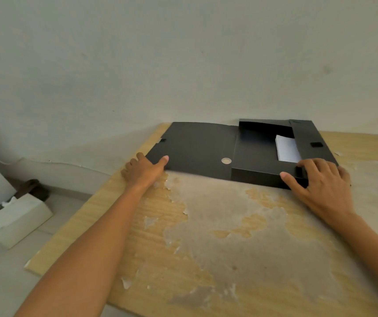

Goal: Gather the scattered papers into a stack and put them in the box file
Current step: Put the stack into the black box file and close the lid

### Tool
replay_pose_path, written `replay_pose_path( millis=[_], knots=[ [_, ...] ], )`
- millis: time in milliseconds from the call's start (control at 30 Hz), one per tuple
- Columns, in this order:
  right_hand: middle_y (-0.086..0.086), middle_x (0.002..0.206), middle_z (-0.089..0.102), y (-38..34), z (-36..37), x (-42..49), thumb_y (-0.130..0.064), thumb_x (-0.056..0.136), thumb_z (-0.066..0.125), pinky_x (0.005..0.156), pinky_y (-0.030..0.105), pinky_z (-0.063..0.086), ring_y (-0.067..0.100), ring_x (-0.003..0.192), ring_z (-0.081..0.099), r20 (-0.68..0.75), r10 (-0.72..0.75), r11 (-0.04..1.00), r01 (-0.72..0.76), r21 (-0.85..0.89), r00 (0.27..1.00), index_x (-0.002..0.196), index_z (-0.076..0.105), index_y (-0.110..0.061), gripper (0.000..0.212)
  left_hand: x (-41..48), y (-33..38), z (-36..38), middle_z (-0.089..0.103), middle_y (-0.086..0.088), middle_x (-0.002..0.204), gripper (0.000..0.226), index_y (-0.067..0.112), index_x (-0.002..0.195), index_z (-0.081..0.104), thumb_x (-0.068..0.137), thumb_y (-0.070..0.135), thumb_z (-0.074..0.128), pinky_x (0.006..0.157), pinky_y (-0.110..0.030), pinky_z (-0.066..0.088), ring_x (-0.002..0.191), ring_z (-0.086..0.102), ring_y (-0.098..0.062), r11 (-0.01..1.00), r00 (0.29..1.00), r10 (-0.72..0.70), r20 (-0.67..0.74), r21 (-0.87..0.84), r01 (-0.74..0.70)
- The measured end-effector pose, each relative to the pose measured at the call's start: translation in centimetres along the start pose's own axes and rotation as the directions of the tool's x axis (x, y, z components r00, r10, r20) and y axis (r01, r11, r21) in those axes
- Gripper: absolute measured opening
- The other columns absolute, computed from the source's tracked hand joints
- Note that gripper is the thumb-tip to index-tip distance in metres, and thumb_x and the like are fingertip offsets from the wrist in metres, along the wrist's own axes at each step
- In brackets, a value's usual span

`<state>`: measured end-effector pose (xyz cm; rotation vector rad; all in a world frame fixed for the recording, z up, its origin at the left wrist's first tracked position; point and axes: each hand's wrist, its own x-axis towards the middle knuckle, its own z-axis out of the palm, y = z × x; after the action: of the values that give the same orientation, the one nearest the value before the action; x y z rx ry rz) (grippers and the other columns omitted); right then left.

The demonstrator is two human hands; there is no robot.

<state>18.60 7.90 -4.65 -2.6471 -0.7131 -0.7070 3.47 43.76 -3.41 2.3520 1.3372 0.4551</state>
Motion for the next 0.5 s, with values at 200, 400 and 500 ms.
replay_pose_path(
  millis=[200,400,500],
  knots=[
    [0.011,0.106,0.061,0.0,0.1,-0.1,-0.07,0.08,0.031,0.099,0.051,0.034,0.034,0.104,0.055,-0.023,0.002,1.0,-0.002,0.008,1.0,0.102,0.06,-0.015,0.066,1.2,0.5,-0.9,0.048,-0.017,0.132,0.106,0.007,0.133,0.037,0.059,0.081,0.058,0.1,-0.046,0.04,0.126,0.037,-0.035,0.997,1.0,0.002,0.027,-0.079,0.001],
    [0.008,0.103,0.061,0.2,0.1,0.1,-0.071,0.079,0.034,0.098,0.05,0.037,0.031,0.102,0.056,-0.029,0.013,1.0,-0.013,0.021,1.0,0.099,0.058,-0.017,0.062,3.1,0.8,-2.0,0.06,-0.011,0.099,0.021,0.005,0.089,0.06,0.076,0.013,0.074,0.059,-0.025,0.05,0.076,0.06,-0.023,0.401,0.94,-0.294,0.175,-0.87,0.287],
    [0.005,0.097,0.061,0.2,0.2,0.0,-0.071,0.079,0.033,0.092,0.047,0.04,0.028,0.096,0.057,-0.055,0.021,1.0,-0.02,0.016,0.998,0.093,0.058,-0.019,0.059,3.0,2.6,-1.8,0.059,-0.004,0.085,0.009,0.013,0.083,0.056,0.084,0.007,0.062,0.04,-0.02,0.04,0.062,0.052,-0.013,0.055,0.926,-0.129,0.355,-0.93,0.364]
  ],
)
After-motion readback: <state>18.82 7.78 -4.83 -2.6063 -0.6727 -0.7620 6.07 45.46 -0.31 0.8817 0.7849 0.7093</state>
